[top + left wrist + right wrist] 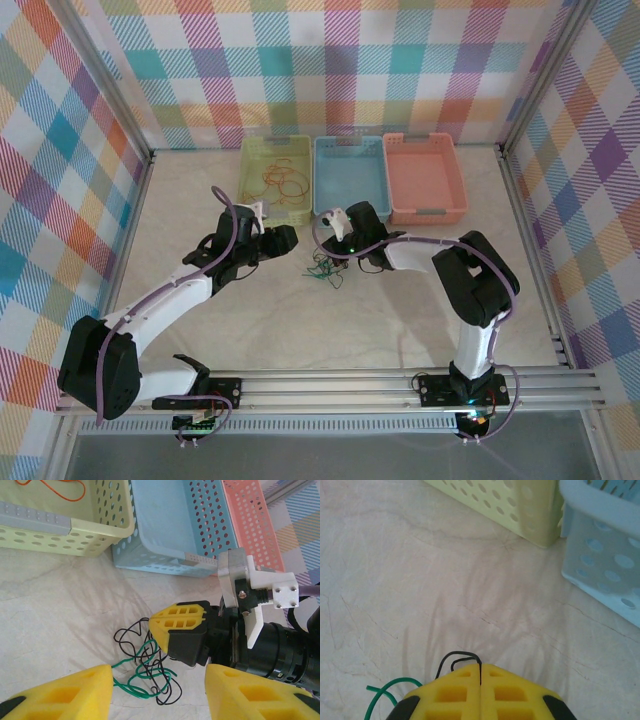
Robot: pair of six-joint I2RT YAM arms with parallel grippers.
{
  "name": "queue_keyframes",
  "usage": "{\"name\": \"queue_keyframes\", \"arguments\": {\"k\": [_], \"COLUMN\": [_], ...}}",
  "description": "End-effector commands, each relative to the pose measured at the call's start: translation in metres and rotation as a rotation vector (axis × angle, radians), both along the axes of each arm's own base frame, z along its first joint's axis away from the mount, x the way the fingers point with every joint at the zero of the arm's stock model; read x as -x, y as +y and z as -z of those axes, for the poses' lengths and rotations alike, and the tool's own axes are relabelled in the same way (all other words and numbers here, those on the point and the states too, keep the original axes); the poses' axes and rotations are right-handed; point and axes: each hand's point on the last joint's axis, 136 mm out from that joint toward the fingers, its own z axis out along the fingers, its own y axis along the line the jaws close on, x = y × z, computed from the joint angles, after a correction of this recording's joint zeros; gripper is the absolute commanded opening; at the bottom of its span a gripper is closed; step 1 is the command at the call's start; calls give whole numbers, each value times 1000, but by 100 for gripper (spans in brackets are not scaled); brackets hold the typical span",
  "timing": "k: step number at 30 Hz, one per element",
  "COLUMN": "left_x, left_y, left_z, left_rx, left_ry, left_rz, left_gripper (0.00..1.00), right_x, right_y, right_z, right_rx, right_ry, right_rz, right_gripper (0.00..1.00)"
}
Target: Untangle the cables
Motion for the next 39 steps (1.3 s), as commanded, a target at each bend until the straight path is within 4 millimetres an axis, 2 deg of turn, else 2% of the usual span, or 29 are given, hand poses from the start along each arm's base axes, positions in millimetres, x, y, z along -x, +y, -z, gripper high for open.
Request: {"name": "queue_keyframes", "arguments": {"k": [1,4,6,8,10,15,20,29,33,39], "left_x": [3,5,7,11,14,23,31,39,42,32], "left_y": [-1,-6,-10,-14,-18,-37,-58,-79,-83,-76], "left_z": [-9,-13,-18,-24,-30,-37,-38,-23,-18,0], "left_rx": [-4,16,37,51,63,90,81,-4,-46,-139], "left_ry": [-40,-54,-70,-89,-113,-138,-148,-101,-86,-41], "left_rz": [21,46,71,93,113,192,285,378,405,354], "left_gripper": [52,51,34,29,29,46,52,51,52,49], "right_x": [6,13,23,33,43,63,71,71,70,71], "right_y": [4,6,7,5,1,-10,-12,-14,-16,-15], "right_z": [-28,-51,-67,-86,-105,-142,-148,-150,-149,-147], "right_rx": [-75,-163,-232,-311,-378,-509,-531,-534,-530,-535], "right_ry": [-84,-159,-204,-255,-300,-398,-410,-409,-408,-400], "right_rz": [-23,-47,-75,-87,-89,-86,-103,-92,-77,-84], "right_gripper": [0,0,0,0,0,0,0,0,0,0]}}
